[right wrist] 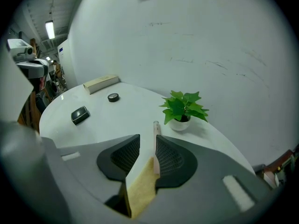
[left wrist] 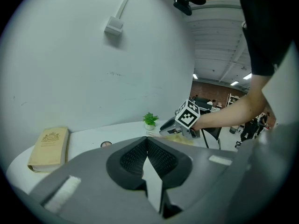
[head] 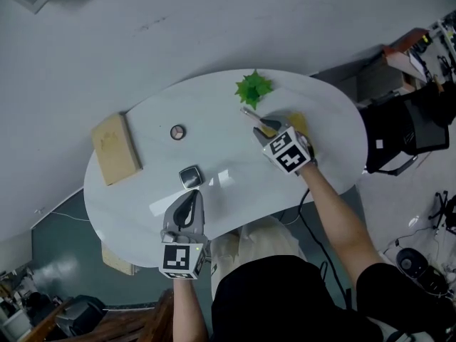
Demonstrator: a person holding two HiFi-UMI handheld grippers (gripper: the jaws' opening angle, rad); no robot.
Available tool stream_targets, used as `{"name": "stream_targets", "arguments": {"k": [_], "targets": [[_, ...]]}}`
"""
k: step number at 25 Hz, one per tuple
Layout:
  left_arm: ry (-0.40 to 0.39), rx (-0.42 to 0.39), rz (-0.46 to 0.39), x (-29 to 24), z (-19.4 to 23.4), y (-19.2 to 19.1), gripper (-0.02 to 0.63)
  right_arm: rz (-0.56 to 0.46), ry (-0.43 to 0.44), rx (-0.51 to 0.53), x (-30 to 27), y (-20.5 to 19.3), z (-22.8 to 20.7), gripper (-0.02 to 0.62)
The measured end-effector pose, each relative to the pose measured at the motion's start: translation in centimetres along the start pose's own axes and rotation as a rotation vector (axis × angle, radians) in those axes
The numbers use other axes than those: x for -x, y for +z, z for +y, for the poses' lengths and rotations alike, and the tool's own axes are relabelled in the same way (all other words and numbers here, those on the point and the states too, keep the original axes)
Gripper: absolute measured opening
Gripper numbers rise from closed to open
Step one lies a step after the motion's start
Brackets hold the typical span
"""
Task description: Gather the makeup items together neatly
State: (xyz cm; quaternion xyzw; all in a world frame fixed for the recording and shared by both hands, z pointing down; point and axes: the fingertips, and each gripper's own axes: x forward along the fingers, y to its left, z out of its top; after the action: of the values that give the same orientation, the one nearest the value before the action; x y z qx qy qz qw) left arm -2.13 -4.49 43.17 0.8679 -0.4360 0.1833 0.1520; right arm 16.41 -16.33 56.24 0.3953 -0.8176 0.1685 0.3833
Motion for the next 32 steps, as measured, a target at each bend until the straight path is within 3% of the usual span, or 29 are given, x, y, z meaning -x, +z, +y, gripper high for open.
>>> {"name": "stream_targets", "arguments": {"k": [17, 32], "targets": [[-0.008, 0.027, 0.045, -0.4, 0.0, -1.6, -0.003, 0.104, 0.022, -0.009, -3.5, -2.4, -1.8, 0.101], [0.000, 0.036, 0.044, -0.2, 0.4, -1.6, -0.003, 0.115, 0.036, -0.018, -3.7, -2.5, -1.9, 0.077]]}}
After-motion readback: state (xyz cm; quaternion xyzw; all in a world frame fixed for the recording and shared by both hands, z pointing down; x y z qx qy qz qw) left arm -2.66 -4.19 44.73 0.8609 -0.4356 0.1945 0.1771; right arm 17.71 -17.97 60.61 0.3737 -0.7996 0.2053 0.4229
